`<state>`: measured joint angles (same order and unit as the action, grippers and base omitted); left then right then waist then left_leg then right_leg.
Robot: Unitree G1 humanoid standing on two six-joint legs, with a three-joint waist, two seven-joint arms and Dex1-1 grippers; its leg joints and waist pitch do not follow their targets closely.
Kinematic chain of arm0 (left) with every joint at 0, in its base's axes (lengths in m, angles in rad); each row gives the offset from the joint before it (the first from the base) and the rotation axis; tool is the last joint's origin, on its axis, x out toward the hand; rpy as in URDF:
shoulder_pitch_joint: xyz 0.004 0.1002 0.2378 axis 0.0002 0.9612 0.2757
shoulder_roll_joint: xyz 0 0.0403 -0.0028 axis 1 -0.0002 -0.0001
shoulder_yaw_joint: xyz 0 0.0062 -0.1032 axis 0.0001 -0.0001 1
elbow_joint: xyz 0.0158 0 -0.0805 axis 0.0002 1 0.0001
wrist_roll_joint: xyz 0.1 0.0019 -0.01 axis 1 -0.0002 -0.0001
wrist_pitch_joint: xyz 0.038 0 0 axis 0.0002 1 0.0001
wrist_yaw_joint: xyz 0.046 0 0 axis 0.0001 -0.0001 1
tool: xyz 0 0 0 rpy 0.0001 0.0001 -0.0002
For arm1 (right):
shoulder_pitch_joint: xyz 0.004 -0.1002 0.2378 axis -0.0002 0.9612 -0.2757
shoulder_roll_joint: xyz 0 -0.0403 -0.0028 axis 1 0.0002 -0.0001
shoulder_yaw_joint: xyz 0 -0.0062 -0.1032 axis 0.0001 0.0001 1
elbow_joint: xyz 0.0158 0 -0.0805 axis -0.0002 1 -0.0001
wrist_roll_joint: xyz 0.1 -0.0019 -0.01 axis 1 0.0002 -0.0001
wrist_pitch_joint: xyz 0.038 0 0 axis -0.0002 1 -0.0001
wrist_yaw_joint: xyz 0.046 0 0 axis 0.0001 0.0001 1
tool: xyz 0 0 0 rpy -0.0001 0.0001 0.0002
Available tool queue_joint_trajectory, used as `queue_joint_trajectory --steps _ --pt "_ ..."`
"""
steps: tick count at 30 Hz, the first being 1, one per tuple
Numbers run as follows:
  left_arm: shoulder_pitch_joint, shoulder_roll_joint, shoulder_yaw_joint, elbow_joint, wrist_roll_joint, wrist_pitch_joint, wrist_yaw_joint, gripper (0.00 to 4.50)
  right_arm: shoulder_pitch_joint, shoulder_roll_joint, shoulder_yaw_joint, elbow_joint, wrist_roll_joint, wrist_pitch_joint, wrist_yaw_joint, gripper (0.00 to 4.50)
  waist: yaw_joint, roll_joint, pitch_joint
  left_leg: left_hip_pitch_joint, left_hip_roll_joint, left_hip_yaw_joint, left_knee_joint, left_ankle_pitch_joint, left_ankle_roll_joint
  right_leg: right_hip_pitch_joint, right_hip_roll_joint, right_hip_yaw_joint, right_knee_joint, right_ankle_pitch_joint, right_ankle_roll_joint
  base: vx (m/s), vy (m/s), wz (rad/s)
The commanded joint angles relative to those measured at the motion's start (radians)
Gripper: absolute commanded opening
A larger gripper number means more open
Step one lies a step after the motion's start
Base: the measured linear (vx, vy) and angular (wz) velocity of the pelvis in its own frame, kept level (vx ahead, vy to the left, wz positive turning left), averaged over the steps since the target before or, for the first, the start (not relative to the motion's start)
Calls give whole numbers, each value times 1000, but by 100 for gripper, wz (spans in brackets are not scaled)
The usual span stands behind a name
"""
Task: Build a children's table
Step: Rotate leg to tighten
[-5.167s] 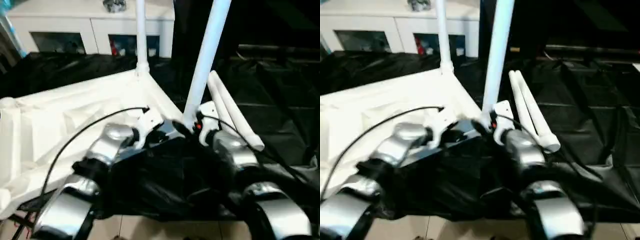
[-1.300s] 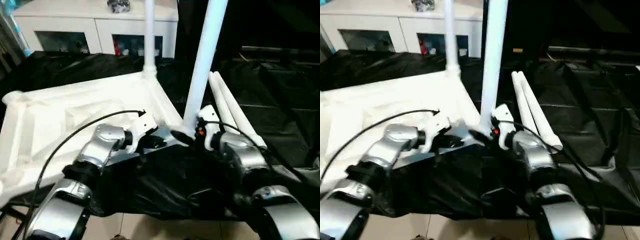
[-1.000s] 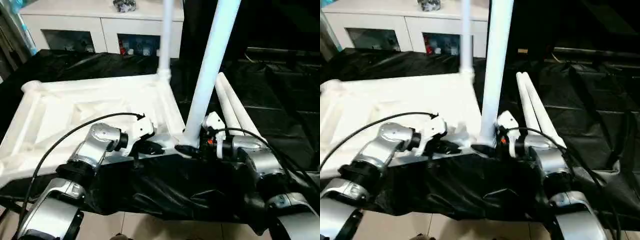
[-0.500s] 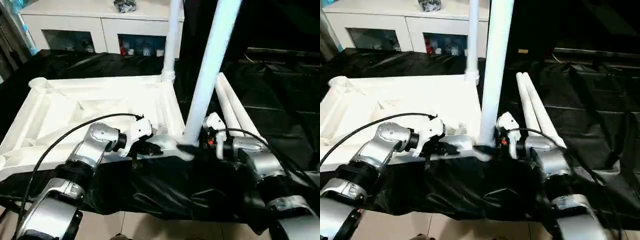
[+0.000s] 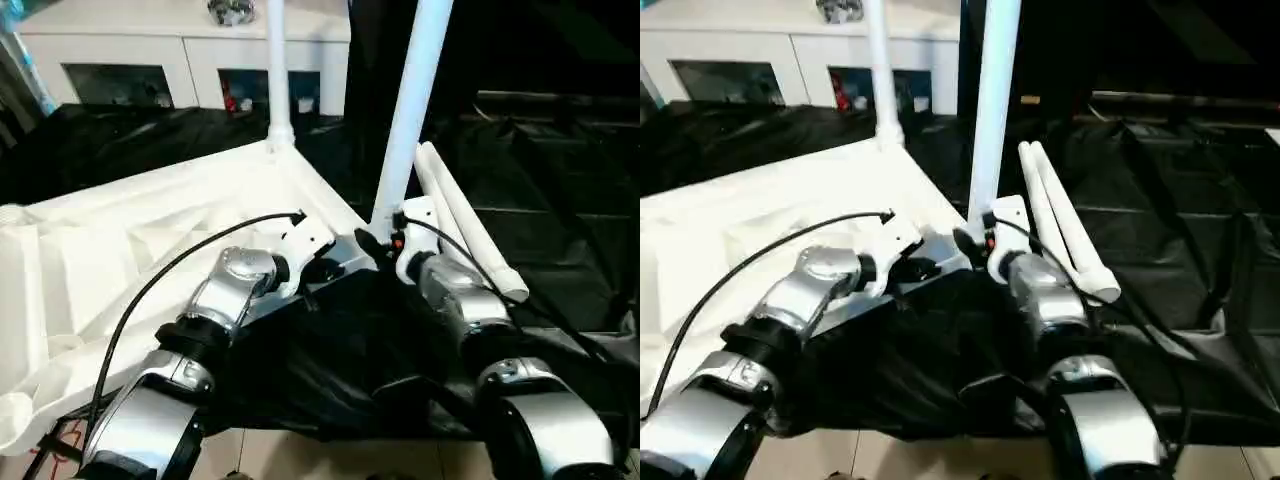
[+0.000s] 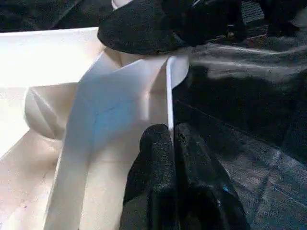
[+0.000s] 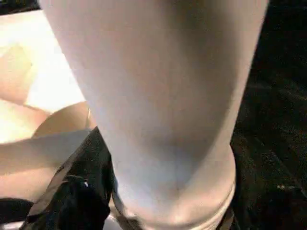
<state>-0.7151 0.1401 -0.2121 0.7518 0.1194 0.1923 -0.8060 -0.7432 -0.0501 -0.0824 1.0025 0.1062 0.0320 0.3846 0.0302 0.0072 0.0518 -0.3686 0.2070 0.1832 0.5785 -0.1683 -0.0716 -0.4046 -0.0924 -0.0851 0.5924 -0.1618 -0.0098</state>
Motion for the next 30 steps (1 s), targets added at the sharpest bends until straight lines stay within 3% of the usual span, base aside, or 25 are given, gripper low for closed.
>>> queue_joint_trajectory --steps 1,3,7,12,16,17,22,30 --pt "-30 -51 -15 -29 -16 -26 -6 0 -1 69 32 40 15 23 93 358 -1 -1 -68 9 19 -3 -63 -266 44 49 -48 41 -74 -263 -230 0 0 0" --pt "-26 -38 -19 -32 -15 -35 -28 0 3 57 51 29 4 20 141 381 -1 2 -67 9 19 -4 -63 -271 43 49 -49 42 -75 -277 -228 0 0 0" --pt "-16 -16 -29 -38 -16 -55 -68 0 16 34 75 1 0 22 223 381 -2 2 -69 7 20 -4 -63 -265 48 52 -49 42 -73 -259 -232 0 0 0" --pt "13 58 -51 -60 -35 -98 -203 0 71 -59 148 -107 10 34 511 381 5 3 -71 5 23 -3 -61 -244 74 57 -45 40 -65 -191 -254 0 0 0" --pt "16 84 -52 -50 -36 -109 -238 0 94 -105 186 -137 -11 18 591 381 10 6 -67 11 27 -1 -62 -267 61 51 -47 40 -68 -229 -263 0 0 0" --pt "22 106 -47 -46 -51 -125 -292 0 115 -150 210 -170 -13 24 682 381 15 3 -66 14 26 0 -62 -290 54 50 -46 41 -70 -258 -256 0 0 0" --pt "31 141 -39 -44 -78 -148 -381 0 153 -205 235 -269 20 84 824 381 25 2 -66 9 27 -2 -65 -267 62 53 -47 42 -69 -247 -248 0 0 0" --pt "20 161 -36 -11 -73 -173 -403 0 176 -213 253 -315 20 107 850 326 30 2 -66 12 28 -2 -66 -280 39 49 -50 43 -71 -281 -237 0 0 0"
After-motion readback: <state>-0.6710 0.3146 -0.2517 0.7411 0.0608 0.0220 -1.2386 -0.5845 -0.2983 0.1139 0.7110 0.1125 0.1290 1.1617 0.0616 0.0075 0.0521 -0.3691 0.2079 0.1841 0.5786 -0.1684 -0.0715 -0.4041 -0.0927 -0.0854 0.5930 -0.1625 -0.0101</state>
